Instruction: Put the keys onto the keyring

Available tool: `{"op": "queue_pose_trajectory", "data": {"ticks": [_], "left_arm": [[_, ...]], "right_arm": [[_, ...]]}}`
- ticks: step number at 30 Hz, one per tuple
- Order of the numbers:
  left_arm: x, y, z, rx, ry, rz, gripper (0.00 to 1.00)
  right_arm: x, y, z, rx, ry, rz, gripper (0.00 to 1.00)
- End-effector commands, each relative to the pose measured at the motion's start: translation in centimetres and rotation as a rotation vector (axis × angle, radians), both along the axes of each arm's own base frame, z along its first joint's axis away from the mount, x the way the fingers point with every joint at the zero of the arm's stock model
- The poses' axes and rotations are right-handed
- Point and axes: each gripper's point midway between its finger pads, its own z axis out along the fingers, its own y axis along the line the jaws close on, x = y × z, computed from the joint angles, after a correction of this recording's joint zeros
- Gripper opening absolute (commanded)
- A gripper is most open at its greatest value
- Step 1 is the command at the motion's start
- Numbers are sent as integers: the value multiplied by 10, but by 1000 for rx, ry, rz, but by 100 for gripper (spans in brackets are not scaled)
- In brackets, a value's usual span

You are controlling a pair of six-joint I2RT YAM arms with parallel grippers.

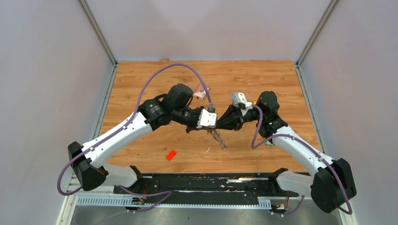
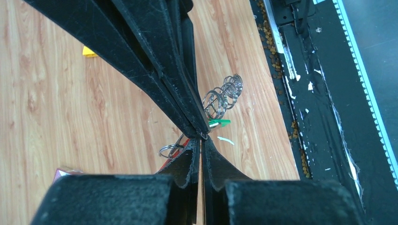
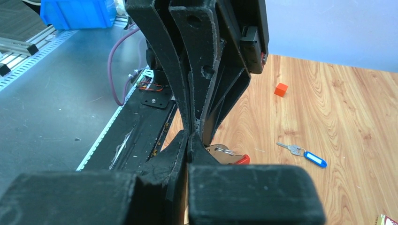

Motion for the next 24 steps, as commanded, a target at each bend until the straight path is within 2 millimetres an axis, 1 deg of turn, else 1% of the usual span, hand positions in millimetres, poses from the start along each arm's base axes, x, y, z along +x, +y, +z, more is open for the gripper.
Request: {"op": "queue_pose_trajectory", "data": {"ticks": [1, 6, 11, 15, 17, 21, 24], "left_arm": [[25, -28, 40, -169, -115, 41, 9], [24, -22, 48, -174, -140, 49, 20], [22, -7, 54, -164, -198, 59, 27], [13, 4, 53, -158, -224, 43, 34], [10, 6, 52, -160, -225, 34, 37], [2, 7, 48, -160, -213, 0, 39], [0, 7, 41, -148, -201, -20, 39]], "right_arm": [[-7, 5, 12, 34, -86, 20, 0], [-2, 6, 7, 10, -98, 0, 0], [5, 5, 7, -1, -102, -34, 0], [13, 5, 7, -7, -94, -73, 0], [15, 5, 6, -10, -89, -81, 0], [17, 5, 7, -11, -82, -90, 0], [17, 5, 8, -7, -80, -91, 0]]}}
